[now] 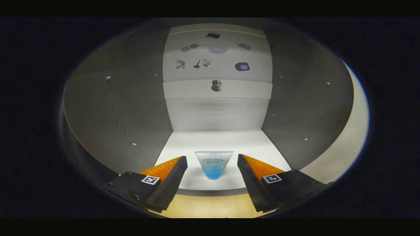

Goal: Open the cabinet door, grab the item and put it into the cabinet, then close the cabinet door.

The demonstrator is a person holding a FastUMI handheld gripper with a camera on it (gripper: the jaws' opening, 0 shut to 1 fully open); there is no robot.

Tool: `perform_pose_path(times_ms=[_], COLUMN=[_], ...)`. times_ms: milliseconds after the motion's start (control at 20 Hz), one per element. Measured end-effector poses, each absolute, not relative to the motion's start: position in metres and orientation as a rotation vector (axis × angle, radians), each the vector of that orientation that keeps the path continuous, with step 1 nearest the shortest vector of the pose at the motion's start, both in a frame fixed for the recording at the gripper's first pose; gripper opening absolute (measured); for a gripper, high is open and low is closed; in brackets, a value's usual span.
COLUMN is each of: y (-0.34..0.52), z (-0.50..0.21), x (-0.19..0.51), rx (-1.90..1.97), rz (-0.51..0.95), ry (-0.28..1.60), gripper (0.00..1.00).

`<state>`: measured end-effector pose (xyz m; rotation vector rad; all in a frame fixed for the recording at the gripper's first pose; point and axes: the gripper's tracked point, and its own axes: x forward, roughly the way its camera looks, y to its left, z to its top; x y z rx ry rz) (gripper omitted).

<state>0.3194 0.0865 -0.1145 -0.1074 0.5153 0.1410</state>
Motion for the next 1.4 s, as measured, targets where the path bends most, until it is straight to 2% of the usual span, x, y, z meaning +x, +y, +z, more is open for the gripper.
perform_pose_path(times_ms=[400,1000,1400], y=[0.076,-0.015,-0.101], z=[-0.076,-0.061,-0.039], x=[0.223,0.042,-0.04], rx=[-0.032,-0.04,-0.015], rz=[0.172,0.057,-0.04], ry=[0.332,0.173,0.133], gripper=[0.98,0.98,0.98])
